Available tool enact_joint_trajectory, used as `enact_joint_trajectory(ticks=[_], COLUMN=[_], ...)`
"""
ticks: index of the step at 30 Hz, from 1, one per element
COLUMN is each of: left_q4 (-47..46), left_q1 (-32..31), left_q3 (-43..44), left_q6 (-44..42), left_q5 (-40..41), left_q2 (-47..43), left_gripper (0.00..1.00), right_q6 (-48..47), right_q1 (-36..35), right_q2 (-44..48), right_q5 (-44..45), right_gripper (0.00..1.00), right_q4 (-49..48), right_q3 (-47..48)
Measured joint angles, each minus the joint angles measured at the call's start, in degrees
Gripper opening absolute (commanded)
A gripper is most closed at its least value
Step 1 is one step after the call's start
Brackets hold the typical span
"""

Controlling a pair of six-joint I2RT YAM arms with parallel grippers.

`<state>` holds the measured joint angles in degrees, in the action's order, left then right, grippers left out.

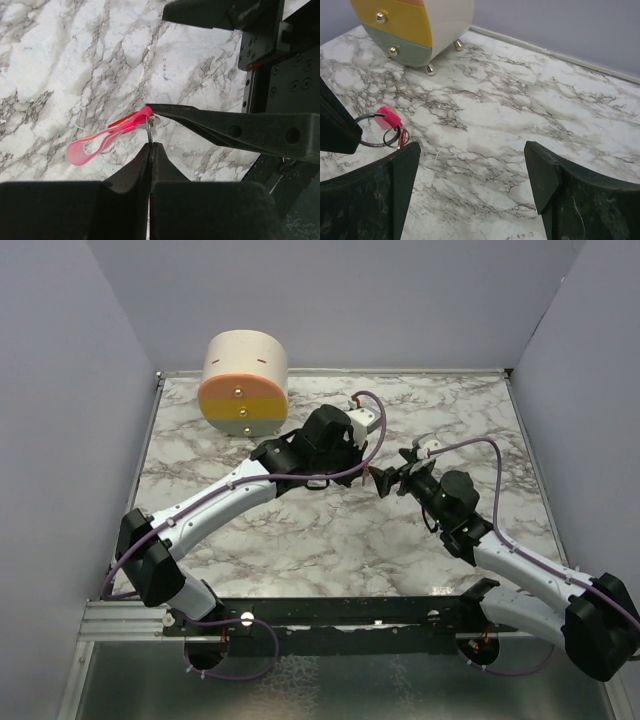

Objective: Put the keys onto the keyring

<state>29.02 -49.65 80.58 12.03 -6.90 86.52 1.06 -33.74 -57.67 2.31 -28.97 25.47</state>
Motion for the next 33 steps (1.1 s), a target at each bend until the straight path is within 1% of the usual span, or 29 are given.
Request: enact_joint_trajectory(ticks=[7,13,24,33], left_q4=[-0.07,-0.15,-0.02,-0.13], left_q1=[0.02,0.02,0.15,0.46], left_q3=[3.02,3.52,7.06,7.50], left_q6=[-0.39,-0.44,-1.20,-1.53], left_q5=[1.01,1.33,2.27,2.67], left_q2=[0.83,2.27,2.93,2.95], left_gripper=[0.00,0.00,0.00,0.00], right_q6=[0.66,0.68,0.68,0.70], right_q1=[0.00,0.00,0.00,0.00], right_q2=[0.07,-0.26,-3.93,-4.24], right_q5=[0.46,0.33,-0.59,-2.10], right_gripper=[0.87,0.87,0.87,0.87], right_q4=[1.44,2.08,2.45,2.45], right_q3=[0.09,0.42,2.16,2.32])
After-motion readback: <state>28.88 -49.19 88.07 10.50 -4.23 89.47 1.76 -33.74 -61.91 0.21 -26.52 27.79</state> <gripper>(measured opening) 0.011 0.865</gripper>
